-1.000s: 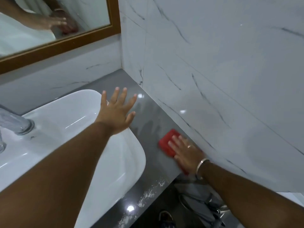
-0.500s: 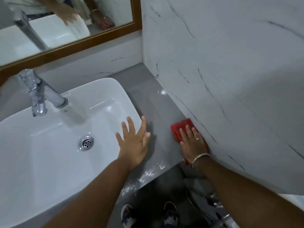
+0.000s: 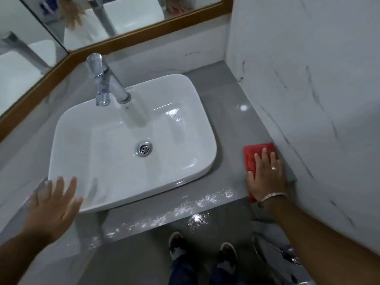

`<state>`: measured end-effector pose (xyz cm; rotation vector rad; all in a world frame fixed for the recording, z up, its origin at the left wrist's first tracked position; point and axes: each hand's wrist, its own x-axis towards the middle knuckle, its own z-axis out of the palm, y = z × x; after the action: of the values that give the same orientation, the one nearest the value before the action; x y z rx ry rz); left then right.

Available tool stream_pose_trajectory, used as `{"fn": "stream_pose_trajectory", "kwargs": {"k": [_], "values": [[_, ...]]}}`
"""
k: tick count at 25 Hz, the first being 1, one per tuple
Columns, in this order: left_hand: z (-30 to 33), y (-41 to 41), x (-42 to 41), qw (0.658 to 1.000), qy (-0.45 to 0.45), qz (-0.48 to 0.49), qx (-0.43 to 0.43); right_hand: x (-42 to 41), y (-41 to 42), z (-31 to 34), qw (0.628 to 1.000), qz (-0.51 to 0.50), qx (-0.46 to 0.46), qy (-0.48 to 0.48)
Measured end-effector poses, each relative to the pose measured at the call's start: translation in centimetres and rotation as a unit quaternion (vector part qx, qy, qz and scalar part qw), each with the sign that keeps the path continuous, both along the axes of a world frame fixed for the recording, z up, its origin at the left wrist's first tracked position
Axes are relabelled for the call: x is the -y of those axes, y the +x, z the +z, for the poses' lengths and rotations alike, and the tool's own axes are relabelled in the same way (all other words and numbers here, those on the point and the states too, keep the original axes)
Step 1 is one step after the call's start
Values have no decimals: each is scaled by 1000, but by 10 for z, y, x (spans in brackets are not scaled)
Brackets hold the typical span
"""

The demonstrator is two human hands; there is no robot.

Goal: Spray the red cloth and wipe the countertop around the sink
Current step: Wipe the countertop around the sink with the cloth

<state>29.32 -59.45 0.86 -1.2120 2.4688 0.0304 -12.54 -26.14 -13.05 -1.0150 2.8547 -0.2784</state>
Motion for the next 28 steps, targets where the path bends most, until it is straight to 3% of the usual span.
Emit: {"fn": "stream_pose_trajectory", "kwargs": {"k": [1, 3, 5, 6, 11, 14, 16, 20, 22, 24, 26, 28], "values": [[1, 7, 4, 1000, -2, -8, 9, 14, 27, -5, 1000, 24, -9, -7], [-1, 5, 12, 999, 0, -52, 12, 30, 72, -10, 984, 178, -16, -3], [2, -4, 18, 995, 8, -100, 3, 22, 61, -12, 946, 321, -43, 19], [2, -6, 24, 991, 8, -134, -6, 11, 38, -14, 942, 331, -59, 17], [-7, -5, 44, 974, 25, -226, -17, -34, -31, -19, 995, 77, -45, 37], [-14, 2, 50, 972, 32, -229, -33, -3, 43, -25, 999, -42, -23, -22], [-17, 5, 53, 970, 27, -238, -40, 36, 139, -30, 998, -19, -12, -58], [-25, 10, 57, 968, 11, -249, -44, 152, 345, -24, 988, 141, 36, -59], [-28, 10, 58, 967, 5, -249, -52, 193, 392, -13, 979, 191, 69, -28], [-30, 12, 60, 965, -2, -255, -60, 191, 390, -19, 971, 235, 45, -4], [-32, 10, 60, 964, -8, -255, -70, 153, 338, -25, 964, 262, 27, 25], [-34, 11, 62, 963, -10, -256, -87, 114, 264, -25, 979, 198, -19, 49]]}}
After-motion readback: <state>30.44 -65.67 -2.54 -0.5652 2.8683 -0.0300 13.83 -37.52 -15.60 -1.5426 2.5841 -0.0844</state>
